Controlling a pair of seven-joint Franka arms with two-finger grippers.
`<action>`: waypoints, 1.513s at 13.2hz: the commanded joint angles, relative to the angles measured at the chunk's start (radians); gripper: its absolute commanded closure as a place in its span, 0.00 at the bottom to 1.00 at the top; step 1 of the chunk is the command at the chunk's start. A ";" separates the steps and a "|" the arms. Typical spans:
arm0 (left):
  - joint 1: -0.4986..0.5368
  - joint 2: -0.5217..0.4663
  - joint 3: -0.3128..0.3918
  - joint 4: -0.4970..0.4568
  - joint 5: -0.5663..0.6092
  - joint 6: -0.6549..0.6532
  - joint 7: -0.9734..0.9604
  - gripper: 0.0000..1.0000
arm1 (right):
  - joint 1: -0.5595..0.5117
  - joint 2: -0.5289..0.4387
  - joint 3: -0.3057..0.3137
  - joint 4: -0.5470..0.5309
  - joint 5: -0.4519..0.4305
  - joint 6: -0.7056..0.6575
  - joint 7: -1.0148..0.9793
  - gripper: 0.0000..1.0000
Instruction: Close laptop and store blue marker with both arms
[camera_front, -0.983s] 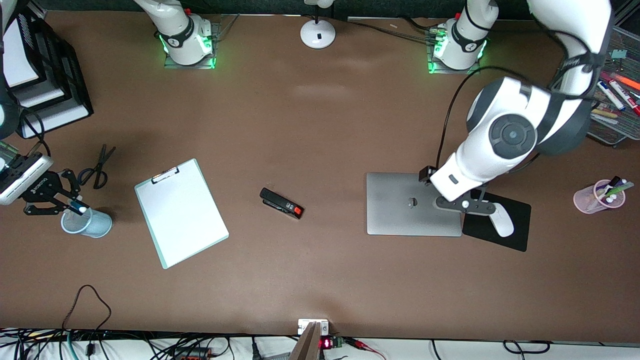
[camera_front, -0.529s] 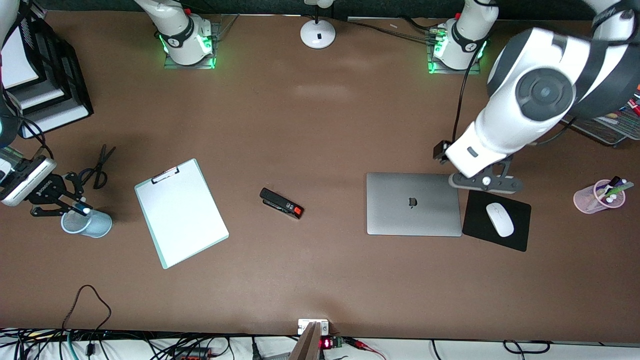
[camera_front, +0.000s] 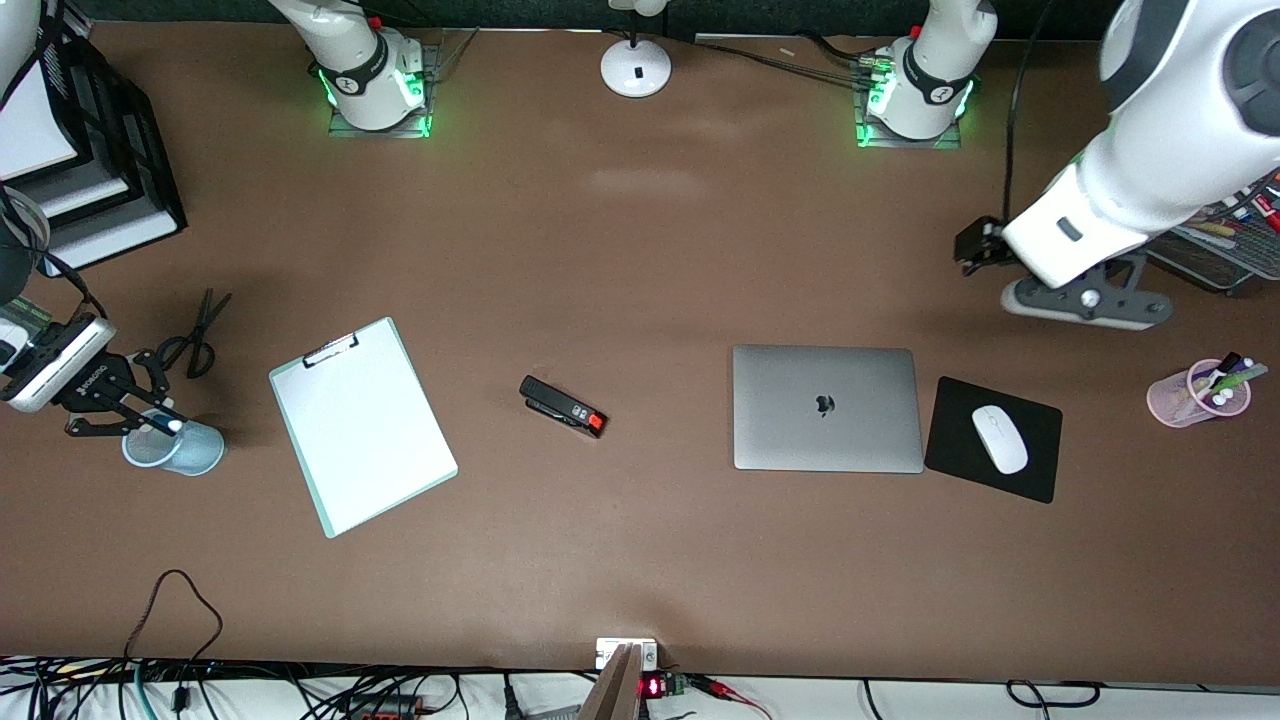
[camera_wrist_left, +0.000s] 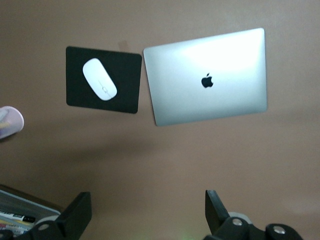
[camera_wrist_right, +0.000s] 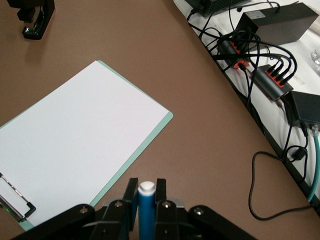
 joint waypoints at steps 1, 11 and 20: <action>-0.020 -0.091 0.082 -0.103 -0.032 0.017 0.109 0.00 | -0.026 0.021 0.014 0.030 0.045 -0.035 -0.044 1.00; -0.006 -0.146 0.140 -0.103 -0.032 -0.001 0.150 0.00 | -0.043 0.080 0.014 0.054 0.143 -0.052 -0.176 1.00; -0.002 -0.137 0.140 -0.075 -0.084 -0.006 0.025 0.00 | -0.095 0.130 0.014 0.050 0.138 -0.054 -0.172 1.00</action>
